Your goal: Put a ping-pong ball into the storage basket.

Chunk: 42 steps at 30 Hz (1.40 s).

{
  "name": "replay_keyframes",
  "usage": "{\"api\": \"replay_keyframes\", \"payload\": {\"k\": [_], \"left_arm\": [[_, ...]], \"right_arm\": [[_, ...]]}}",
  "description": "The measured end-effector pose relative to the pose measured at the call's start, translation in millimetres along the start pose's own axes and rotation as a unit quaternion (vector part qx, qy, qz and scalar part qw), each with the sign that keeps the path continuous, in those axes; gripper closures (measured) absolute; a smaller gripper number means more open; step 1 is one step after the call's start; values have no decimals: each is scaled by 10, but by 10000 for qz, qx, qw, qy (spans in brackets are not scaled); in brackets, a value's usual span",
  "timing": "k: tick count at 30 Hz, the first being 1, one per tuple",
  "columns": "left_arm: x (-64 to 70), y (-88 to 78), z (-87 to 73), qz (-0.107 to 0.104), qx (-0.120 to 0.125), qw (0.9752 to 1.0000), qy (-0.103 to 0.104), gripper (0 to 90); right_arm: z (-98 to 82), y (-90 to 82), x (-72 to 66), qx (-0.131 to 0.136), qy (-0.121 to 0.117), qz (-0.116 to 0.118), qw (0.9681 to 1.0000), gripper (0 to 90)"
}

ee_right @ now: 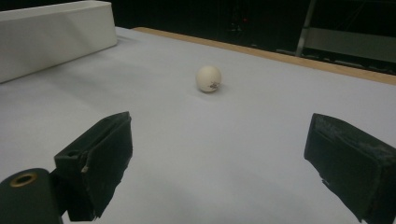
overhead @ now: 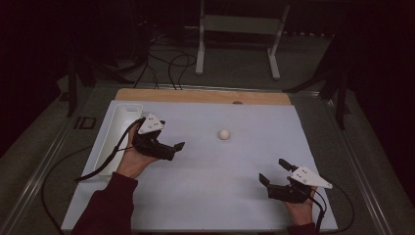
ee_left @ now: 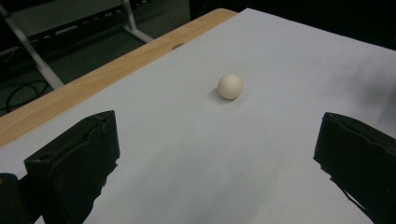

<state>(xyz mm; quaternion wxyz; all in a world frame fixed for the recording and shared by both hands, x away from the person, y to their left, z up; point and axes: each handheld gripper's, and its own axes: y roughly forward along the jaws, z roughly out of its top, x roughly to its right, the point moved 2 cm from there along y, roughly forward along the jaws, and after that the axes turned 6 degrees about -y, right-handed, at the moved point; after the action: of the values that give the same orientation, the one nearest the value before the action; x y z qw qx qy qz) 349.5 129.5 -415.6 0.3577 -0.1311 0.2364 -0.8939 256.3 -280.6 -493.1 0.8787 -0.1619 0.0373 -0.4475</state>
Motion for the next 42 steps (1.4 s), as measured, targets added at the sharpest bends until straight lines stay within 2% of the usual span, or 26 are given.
{"api": "replay_keyframes", "payload": {"k": [10,33,42], "left_arm": [[28,50,36,-12,58,10000,57,3],[72,142,103,-95,101,9999,-29,2],[108,197,135,-85,73,9999,77,2]], "right_arm": [[2,-4,2,12,19,-10,10000,77],[3,-10,6,20,4,-21,10000,76],[3,-7,4,17,14,-12,10000,76]]}}
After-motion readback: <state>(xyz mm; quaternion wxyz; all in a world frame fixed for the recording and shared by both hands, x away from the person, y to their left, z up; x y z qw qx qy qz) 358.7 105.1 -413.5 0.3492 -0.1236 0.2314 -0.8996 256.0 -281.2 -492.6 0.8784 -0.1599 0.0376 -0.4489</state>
